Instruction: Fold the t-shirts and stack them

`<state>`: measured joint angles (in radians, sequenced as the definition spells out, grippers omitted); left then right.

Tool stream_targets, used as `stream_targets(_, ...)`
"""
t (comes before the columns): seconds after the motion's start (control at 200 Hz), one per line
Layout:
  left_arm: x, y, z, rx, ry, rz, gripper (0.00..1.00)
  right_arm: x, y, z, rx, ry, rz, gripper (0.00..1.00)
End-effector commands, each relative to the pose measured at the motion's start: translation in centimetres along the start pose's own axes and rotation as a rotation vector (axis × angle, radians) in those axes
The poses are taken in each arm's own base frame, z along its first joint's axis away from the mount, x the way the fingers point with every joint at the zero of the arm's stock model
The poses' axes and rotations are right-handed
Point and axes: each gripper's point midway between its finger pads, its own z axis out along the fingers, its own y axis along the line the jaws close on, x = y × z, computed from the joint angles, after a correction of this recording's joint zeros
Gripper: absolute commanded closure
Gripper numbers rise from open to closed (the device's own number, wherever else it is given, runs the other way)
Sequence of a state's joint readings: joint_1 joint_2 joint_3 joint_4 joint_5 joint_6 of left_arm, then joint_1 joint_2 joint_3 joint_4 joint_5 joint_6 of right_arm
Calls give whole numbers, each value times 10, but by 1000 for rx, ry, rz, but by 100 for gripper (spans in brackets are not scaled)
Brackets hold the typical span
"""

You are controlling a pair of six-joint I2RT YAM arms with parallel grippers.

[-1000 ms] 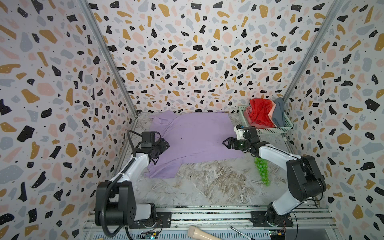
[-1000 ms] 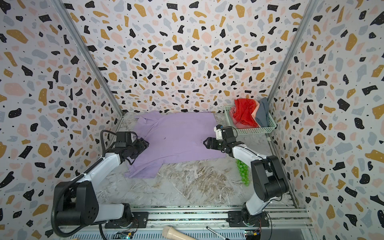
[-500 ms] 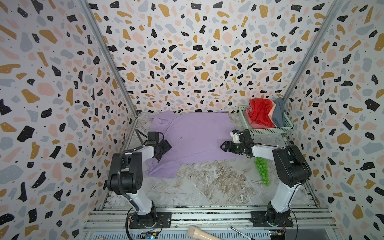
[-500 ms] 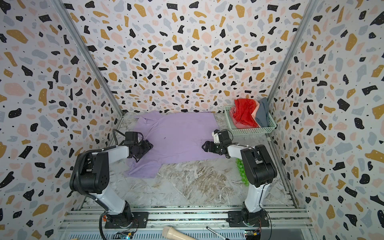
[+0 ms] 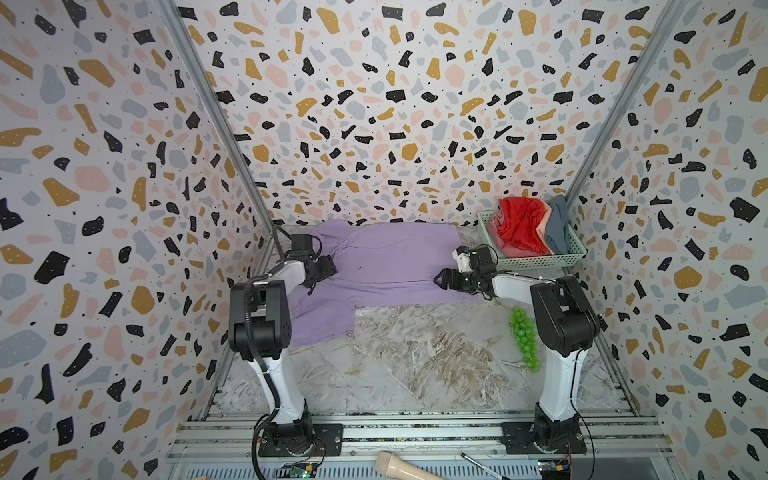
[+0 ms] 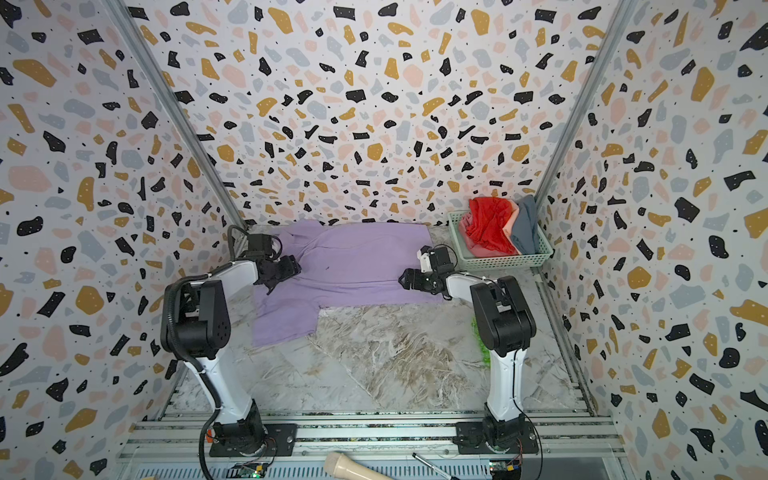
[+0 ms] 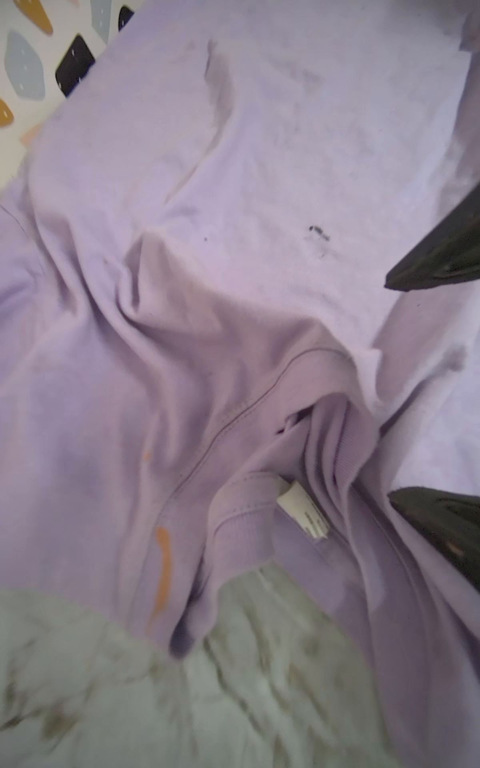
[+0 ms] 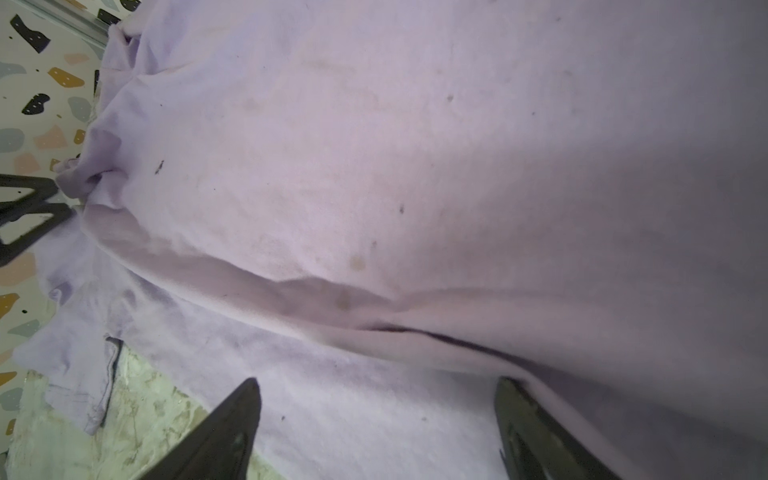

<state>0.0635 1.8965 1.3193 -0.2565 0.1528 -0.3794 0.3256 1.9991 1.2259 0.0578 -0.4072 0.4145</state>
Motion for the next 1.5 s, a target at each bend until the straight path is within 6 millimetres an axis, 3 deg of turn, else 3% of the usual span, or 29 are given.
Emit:
stream_targets(0.0, -24, -1, -69, -64, -99, 74, 23, -15, 21, -36, -2, -38, -58, 12)
stream_targets(0.17, 38, 47, -118, -281, -22, -16, 24, -4, 18, -82, 84, -66, -15, 12)
stream_targets(0.32, 105, 80, -142, -344, 49, -124, 24, 21, 2, -105, 141, -37, 69, 12)
stream_targets(0.466, 161, 102, -142, -335, 141, -243, 28, 42, -11, -119, 153, -17, 128, 12)
stream_targets(0.551, 181, 111, -135, -322, 168, -309, 31, 47, -15, -125, 152, -16, 127, 12)
stream_targets(0.671, 189, 119, -120, -300, 180, -396, 35, 49, -19, -133, 158, -26, 120, 12)
stream_targets(0.866, 170, 123, -95, -261, 137, -419, 36, 48, -28, -146, 178, -61, 126, 12)
stream_targets(1.021, 169, 126, -76, -253, 175, -412, 55, 49, -34, -154, 197, -76, 137, 12)
stream_targets(1.111, 170, 130, -70, -264, 181, -411, 59, 52, -38, -156, 211, -74, 148, 11)
stream_targets(1.332, 180, 117, -64, -185, 216, -427, 92, 71, -51, -137, 248, -5, 195, 12)
stream_targets(1.412, 178, 110, -71, -150, 200, -442, 100, 73, -43, -124, 240, 6, 167, 15)
stream_targets(1.497, 174, 102, -82, -120, 175, -448, 100, 76, -39, -109, 257, 36, 154, 19)
